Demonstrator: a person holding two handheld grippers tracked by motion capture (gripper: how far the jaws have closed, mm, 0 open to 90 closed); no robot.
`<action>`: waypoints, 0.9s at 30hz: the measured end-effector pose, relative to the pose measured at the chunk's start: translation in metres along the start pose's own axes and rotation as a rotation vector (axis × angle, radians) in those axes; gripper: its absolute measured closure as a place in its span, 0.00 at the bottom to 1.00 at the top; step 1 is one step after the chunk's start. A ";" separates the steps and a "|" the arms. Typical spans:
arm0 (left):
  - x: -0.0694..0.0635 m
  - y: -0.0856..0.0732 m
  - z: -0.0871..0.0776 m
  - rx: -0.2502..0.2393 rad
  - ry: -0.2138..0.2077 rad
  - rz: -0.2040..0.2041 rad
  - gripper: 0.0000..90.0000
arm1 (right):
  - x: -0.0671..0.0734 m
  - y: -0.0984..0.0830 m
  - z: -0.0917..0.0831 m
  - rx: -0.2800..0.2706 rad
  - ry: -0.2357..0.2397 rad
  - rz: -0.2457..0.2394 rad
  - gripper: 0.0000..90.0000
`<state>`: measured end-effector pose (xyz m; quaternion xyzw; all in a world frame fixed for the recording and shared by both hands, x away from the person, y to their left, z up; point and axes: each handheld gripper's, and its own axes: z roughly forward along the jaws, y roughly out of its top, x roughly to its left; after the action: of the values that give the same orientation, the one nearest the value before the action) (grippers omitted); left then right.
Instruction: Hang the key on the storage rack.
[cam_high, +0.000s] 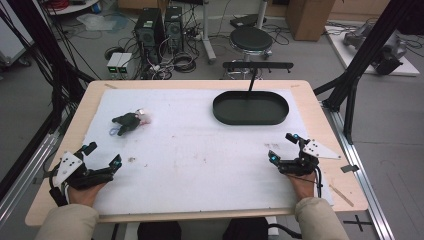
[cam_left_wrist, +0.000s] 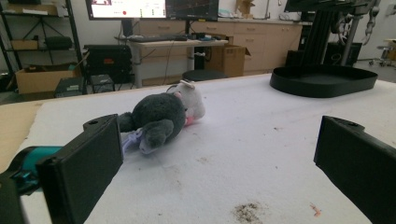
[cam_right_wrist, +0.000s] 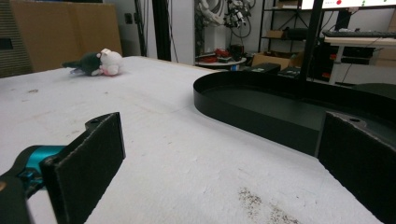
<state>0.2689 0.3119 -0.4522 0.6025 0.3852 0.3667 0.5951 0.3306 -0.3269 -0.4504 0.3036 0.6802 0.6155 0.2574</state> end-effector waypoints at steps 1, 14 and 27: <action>0.000 0.000 0.000 0.000 0.000 0.000 0.02 | 0.000 0.000 0.000 0.000 0.000 0.000 0.01; 0.001 0.000 0.000 -0.005 0.002 -0.017 0.02 | 0.000 0.000 0.000 0.000 -0.001 0.006 0.01; 0.016 0.026 0.012 0.028 -0.052 -0.044 0.02 | 0.000 0.000 0.000 0.000 -0.001 0.001 0.01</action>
<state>0.2875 0.3216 -0.4267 0.6115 0.3880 0.3321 0.6043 0.3306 -0.3268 -0.4504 0.3043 0.6800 0.6155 0.2572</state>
